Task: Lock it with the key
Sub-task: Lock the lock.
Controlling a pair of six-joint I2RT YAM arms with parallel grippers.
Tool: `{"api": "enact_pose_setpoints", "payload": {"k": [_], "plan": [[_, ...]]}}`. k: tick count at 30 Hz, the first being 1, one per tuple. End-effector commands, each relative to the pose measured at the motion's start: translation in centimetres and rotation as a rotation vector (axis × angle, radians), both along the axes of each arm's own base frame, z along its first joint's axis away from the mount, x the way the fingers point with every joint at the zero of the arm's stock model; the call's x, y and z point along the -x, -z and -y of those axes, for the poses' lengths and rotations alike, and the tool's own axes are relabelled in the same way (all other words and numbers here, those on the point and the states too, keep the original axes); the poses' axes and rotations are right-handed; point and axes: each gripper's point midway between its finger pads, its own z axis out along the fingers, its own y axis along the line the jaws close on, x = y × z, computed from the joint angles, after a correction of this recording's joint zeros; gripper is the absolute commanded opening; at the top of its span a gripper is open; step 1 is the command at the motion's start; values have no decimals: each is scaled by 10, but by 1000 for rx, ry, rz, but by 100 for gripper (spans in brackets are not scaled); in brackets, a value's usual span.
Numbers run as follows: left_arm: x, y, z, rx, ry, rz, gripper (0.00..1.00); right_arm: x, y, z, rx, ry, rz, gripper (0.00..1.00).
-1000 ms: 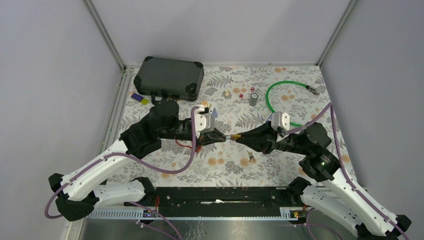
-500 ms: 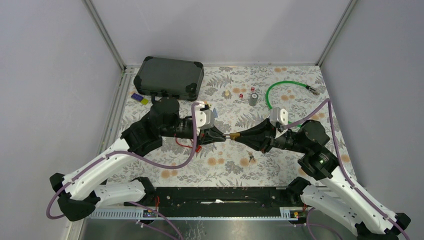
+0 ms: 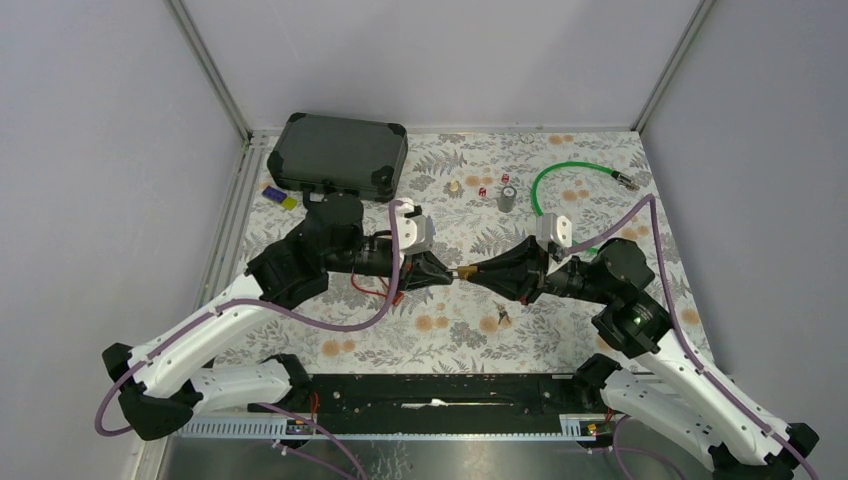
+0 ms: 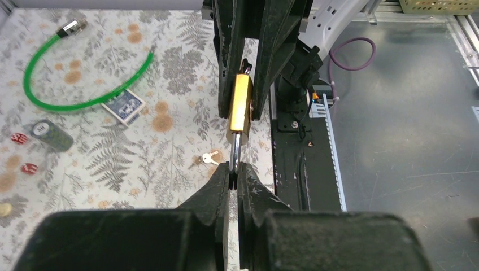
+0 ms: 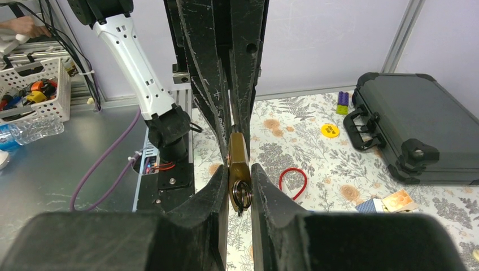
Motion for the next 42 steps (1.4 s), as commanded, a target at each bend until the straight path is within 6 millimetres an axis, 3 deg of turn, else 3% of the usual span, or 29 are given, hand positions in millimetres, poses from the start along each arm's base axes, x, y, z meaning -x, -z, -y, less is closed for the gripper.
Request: {"api": "enact_pose_setpoints", "payload": {"k": [1,9,21,36,42], "plan": [[37,-56,22,183,219,68,0,-32,24,-10,42,90,-30,0],[43,-59,31,199,243,64,0,-38,45,-14,91,90,-57,0],[47,-63,38,207,256,82,0,-39,57,-19,109,71,-88,0],[47,-105,37,351,216,183,0,-35,81,-28,143,46,-130,0],[56,-105,41,362,267,177,0,-33,80,-32,119,34,-150,0]]}}
